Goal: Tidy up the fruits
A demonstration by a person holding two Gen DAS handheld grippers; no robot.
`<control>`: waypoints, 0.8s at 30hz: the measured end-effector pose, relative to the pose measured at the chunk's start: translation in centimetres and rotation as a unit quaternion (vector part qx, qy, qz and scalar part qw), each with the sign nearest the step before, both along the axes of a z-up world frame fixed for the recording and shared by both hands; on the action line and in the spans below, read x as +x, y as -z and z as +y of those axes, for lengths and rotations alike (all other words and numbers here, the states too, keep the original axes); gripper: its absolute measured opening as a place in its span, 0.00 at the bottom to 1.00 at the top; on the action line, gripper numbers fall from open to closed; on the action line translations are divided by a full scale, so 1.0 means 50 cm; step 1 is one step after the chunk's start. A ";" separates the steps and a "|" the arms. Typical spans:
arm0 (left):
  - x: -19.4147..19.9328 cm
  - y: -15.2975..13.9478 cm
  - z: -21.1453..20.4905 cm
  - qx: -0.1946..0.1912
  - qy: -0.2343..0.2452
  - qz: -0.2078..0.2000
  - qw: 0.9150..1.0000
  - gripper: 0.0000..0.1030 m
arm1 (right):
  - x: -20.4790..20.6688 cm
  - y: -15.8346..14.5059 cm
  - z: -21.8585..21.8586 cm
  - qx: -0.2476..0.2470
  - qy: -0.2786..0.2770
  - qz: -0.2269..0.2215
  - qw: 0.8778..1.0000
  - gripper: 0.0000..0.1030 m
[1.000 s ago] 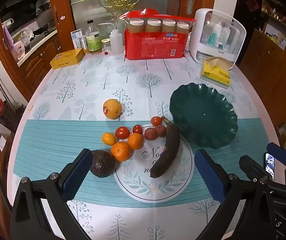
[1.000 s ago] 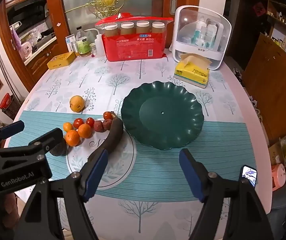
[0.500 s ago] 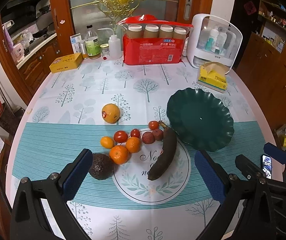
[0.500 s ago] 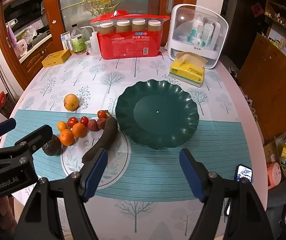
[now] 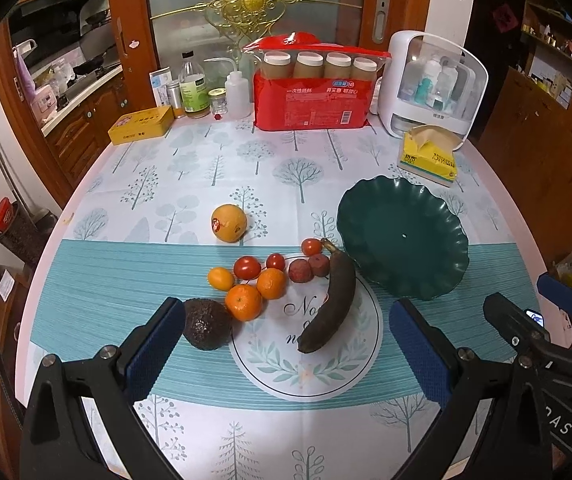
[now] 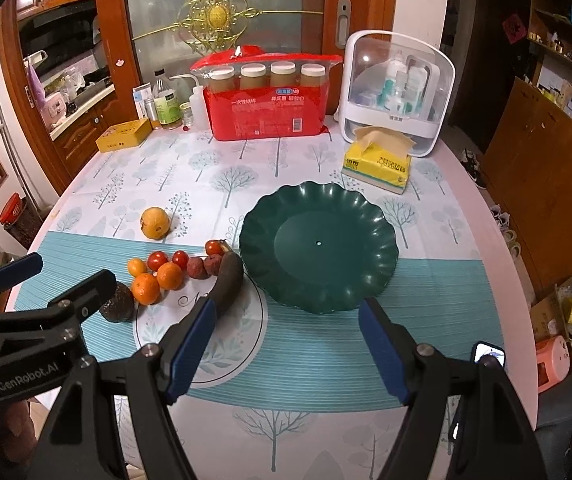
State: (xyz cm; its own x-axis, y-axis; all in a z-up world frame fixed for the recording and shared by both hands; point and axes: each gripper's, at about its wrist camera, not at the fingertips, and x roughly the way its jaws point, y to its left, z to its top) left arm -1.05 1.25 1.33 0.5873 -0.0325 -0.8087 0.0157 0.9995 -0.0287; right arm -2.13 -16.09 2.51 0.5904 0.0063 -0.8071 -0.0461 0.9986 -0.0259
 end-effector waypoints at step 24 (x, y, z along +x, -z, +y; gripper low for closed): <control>-0.047 -0.032 -0.034 0.007 -0.013 -0.011 1.000 0.98 | -0.043 -0.037 -0.030 0.021 -0.028 -0.040 0.999 0.73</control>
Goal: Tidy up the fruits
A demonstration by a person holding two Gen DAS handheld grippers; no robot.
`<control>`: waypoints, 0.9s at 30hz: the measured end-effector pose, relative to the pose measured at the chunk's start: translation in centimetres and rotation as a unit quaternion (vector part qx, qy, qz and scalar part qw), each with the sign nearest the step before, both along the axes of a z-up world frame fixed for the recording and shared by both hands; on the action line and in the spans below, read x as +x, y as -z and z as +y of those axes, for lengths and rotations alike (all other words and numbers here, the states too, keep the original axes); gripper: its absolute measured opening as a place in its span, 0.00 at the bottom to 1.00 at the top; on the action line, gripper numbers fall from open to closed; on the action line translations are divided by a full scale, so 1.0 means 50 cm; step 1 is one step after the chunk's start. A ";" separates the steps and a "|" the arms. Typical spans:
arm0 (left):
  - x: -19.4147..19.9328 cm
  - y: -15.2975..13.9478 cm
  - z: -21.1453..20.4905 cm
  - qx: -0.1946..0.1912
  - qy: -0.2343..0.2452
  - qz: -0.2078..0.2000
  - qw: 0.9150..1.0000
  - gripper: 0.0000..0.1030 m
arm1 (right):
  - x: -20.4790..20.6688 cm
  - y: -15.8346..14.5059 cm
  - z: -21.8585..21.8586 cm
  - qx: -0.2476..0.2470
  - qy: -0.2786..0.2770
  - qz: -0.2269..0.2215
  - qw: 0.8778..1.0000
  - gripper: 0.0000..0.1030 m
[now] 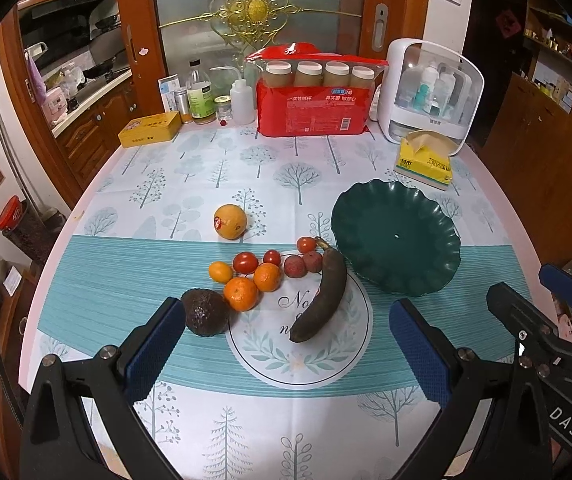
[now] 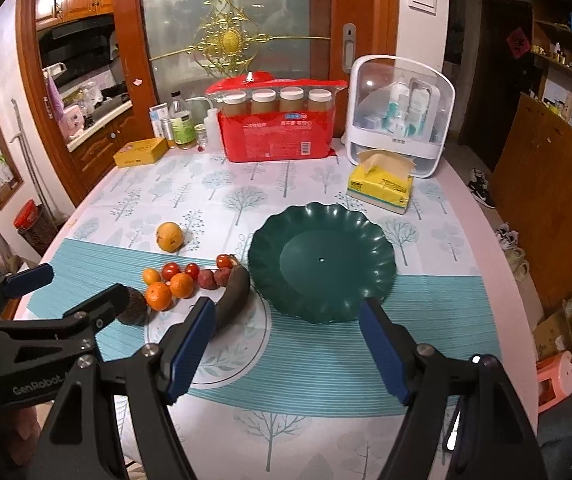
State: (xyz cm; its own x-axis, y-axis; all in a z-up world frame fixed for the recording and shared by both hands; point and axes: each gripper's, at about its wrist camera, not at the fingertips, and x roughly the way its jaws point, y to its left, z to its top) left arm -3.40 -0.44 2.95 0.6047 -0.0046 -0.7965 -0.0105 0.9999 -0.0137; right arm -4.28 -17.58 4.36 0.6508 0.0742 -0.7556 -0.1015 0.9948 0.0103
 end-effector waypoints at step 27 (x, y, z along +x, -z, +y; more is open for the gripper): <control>0.093 0.132 0.181 -0.037 -0.065 0.071 0.995 0.98 | 0.122 0.136 0.098 0.006 -0.039 0.097 0.994 0.73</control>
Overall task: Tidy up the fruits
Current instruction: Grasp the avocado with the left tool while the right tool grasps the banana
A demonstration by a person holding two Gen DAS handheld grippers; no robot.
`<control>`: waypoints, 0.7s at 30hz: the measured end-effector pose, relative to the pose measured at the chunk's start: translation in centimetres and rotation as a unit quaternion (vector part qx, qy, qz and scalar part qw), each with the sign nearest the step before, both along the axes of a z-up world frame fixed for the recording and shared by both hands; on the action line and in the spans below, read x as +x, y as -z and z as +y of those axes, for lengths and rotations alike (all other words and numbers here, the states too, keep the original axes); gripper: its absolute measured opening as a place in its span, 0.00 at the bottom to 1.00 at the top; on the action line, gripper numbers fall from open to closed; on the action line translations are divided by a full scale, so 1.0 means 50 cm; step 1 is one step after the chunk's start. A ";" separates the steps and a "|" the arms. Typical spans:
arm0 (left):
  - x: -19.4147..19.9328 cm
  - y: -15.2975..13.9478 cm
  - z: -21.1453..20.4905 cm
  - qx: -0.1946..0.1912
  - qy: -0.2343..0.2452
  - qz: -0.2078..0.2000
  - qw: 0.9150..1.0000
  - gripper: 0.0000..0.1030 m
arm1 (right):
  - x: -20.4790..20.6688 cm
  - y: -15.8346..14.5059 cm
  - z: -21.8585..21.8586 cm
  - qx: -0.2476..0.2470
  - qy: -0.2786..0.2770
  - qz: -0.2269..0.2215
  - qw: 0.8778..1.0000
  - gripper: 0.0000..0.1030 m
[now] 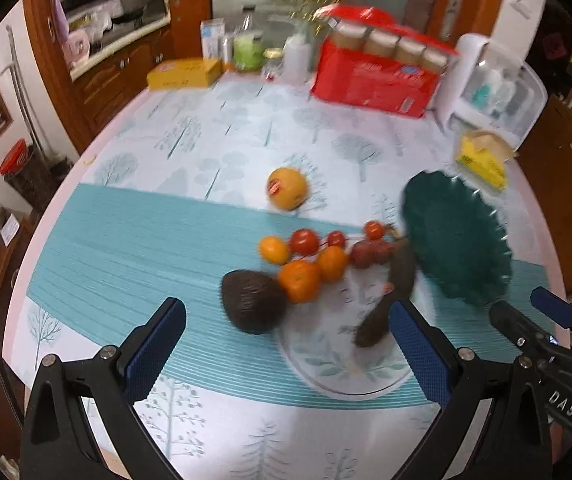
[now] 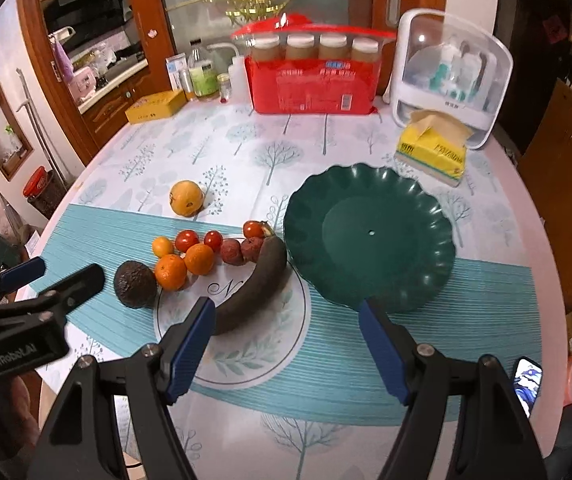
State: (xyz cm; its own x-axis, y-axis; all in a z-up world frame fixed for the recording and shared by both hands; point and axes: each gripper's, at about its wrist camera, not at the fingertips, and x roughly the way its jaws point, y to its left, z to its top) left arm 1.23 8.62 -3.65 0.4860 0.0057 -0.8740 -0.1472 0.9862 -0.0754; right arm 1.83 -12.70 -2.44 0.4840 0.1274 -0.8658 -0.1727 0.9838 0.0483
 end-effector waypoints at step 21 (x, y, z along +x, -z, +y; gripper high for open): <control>0.140 0.241 0.078 -0.037 -0.003 0.142 0.989 0.88 | 0.168 0.237 0.047 0.024 0.047 0.145 0.988 0.69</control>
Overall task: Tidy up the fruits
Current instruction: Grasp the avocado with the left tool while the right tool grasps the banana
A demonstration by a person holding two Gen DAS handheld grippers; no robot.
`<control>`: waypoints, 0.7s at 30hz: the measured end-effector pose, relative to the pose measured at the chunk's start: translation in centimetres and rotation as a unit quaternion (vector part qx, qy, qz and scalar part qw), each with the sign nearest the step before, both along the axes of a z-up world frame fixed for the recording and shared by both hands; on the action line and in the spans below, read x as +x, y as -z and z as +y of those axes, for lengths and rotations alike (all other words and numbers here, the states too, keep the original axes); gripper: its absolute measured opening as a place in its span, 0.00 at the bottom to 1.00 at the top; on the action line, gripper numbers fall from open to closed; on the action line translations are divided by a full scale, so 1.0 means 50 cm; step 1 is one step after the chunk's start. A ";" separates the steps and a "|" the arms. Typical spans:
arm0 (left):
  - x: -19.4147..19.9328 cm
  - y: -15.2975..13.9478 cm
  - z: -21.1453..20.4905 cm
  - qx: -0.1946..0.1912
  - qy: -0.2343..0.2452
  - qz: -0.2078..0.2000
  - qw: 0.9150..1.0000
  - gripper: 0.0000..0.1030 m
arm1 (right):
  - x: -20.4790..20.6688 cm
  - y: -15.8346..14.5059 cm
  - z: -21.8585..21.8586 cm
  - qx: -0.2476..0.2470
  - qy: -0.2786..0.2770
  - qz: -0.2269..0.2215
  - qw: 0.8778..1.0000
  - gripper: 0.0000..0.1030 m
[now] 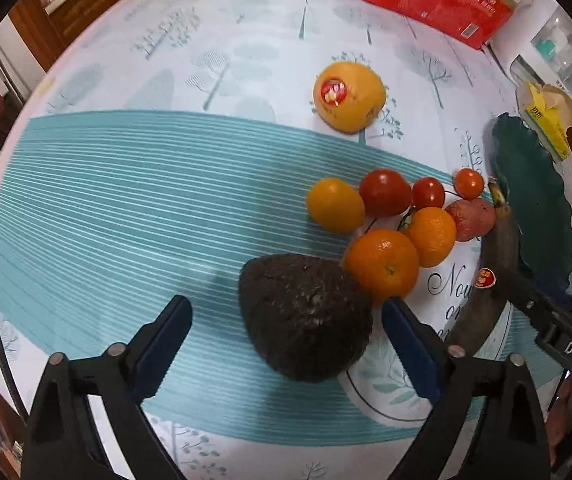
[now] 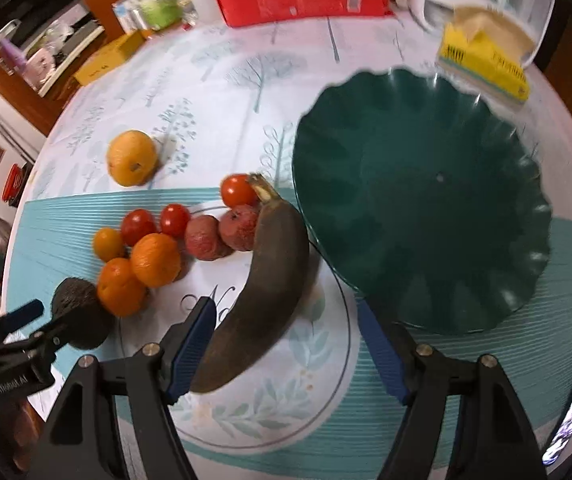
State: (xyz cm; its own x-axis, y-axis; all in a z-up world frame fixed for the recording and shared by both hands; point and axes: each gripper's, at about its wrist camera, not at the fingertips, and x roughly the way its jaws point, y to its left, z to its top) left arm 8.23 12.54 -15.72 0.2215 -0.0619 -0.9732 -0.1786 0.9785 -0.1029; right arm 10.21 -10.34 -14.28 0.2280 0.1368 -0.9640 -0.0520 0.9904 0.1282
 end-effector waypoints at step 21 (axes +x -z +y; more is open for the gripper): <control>-0.012 0.009 0.001 -0.088 0.003 -0.030 0.996 0.60 | 0.008 0.038 0.045 0.001 -0.012 0.006 1.000 0.41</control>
State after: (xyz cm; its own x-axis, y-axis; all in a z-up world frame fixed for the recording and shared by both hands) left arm 7.65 12.59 -16.17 0.2782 -0.2324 -0.9320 -0.1612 0.9452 -0.2838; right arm 10.60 -8.11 -16.18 0.2129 0.1432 -0.9665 -0.0741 0.9887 0.1302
